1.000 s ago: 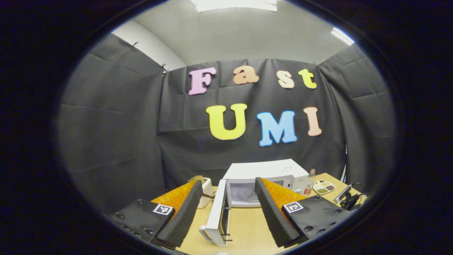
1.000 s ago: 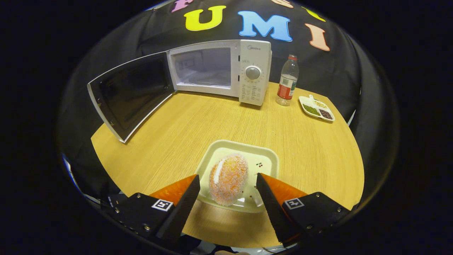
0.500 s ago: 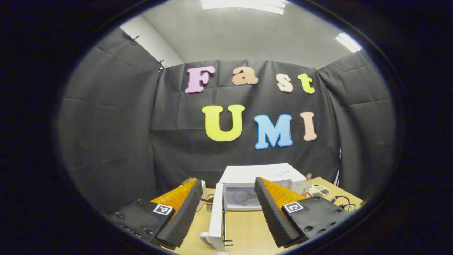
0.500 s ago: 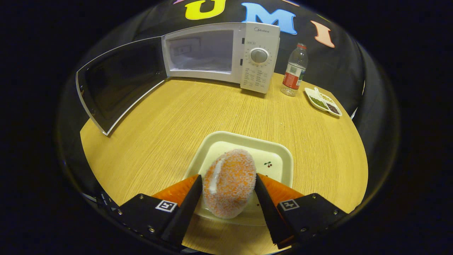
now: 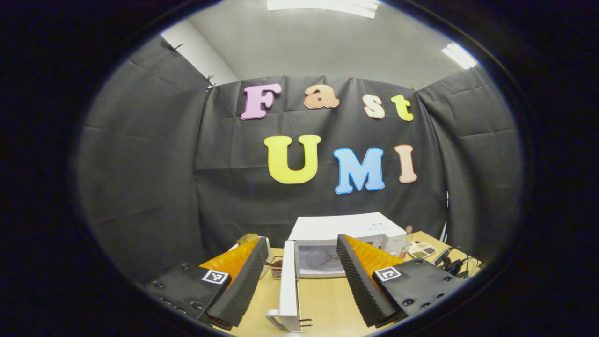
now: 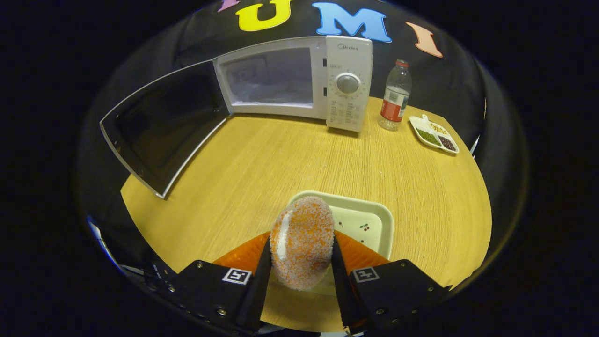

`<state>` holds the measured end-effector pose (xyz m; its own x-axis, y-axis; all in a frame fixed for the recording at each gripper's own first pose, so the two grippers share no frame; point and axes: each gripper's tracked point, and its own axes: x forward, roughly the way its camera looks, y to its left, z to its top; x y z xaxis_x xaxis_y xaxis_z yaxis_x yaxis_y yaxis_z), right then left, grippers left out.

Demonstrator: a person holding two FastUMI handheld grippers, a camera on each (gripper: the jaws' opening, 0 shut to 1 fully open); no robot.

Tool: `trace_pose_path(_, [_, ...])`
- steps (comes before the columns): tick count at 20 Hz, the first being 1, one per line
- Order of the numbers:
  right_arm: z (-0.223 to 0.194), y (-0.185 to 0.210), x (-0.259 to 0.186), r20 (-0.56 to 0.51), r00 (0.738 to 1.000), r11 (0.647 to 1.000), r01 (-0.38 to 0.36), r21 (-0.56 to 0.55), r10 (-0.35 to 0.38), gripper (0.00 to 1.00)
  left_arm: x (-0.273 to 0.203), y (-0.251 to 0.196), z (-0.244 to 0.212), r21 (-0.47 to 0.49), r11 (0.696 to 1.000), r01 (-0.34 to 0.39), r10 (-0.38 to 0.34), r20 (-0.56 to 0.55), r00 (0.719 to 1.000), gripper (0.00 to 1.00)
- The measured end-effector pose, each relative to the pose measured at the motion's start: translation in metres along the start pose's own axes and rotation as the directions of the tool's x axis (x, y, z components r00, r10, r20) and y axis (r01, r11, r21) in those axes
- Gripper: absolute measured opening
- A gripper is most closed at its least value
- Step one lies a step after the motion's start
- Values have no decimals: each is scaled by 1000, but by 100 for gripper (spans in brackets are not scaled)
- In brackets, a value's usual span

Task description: Open the microwave oven with the left hand, put the food in, and close the microwave oven.

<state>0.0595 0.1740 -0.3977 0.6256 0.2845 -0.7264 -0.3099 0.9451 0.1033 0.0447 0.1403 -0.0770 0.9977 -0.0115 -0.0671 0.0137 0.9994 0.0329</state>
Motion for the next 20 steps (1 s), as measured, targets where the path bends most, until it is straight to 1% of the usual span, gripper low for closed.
trace_pose_path(4, [57, 39, 13, 69, 995, 992, -84, 91, 78, 64, 3, 14, -11, -1, 1000, -16, 16, -16, 1000, 100])
trace_pose_path(5, [73, 47, 21, 89, 992, 990, -98, 103, 89, 61, 4, 19, -14, 4, 1000, -23, 23, -19, 1000, 100])
trace_pose_path(6, [90, 56, 30, 108, 989, 986, -117, 117, 105, 63, 5, 24, -17, 8, 1000, -30, 30, -25, 999, 98])
trace_pose_path(7, [105, 66, 41, 126, 985, 980, -136, 143, 118, 61, 5, 27, -21, 10, 999, -36, 36, -32, 999, 100])
trace_pose_path(8, [120, 77, 52, 145, 980, 972, -157, 172, 133, 61, 9, 31, -24, 8, 999, -41, 41, -41, 998, 100])
trace_pose_path(9, [137, 86, 64, 165, 976, 963, -176, 204, 143, 64, 11, 35, -30, 4, 999, -46, 46, -49, 998, 97])
trace_pose_path(10, [153, 93, 76, 187, 972, 955, -188, 231, 146, 63, 14, 40, -33, 1, 999, -52, 52, -55, 997, 97])
trace_pose_path(11, [170, 100, 90, 215, 966, 948, -196, 249, 143, 63, 19, 44, -36, 1, 998, -55, 55, -56, 997, 100])
trace_pose_path(12, [185, 107, 103, 241, 961, 943, -199, 267, 135, 63, 23, 47, -38, 5, 998, -60, 60, -55, 997, 97])
trace_pose_path(13, [200, 111, 116, 271, 955, 936, -198, 291, 118, 63, 28, 52, -40, 13, 998, -69, 69, -55, 996, 97])
trace_pose_path(14, [216, 114, 127, 308, 946, 924, -206, 322, 104, 63, 32, 55, -42, 14, 997, -72, 72, -59, 996, 100])
trace_pose_path(16, [242, 117, 148, 363, 930, 886, -222, 407, 67, 63, 36, 56, -49, 18, 997, -69, 70, -57, 996, 100])
trace_pose_path(18, [263, 112, 169, 403, 915, 851, -209, 481, -3, 63, 37, 59, -57, 38, 997, -72, 75, -62, 995, 100])
trace_pose_path(19, [274, 107, 177, 423, 905, 837, -199, 509, -42, 63, 42, 63, -61, 43, 996, -75, 77, -61, 995, 97])
trace_pose_path(20, [284, 103, 184, 444, 892, 820, -193, 539, -82, 63, 46, 66, -63, 44, 996, -78, 80, -62, 995, 100])
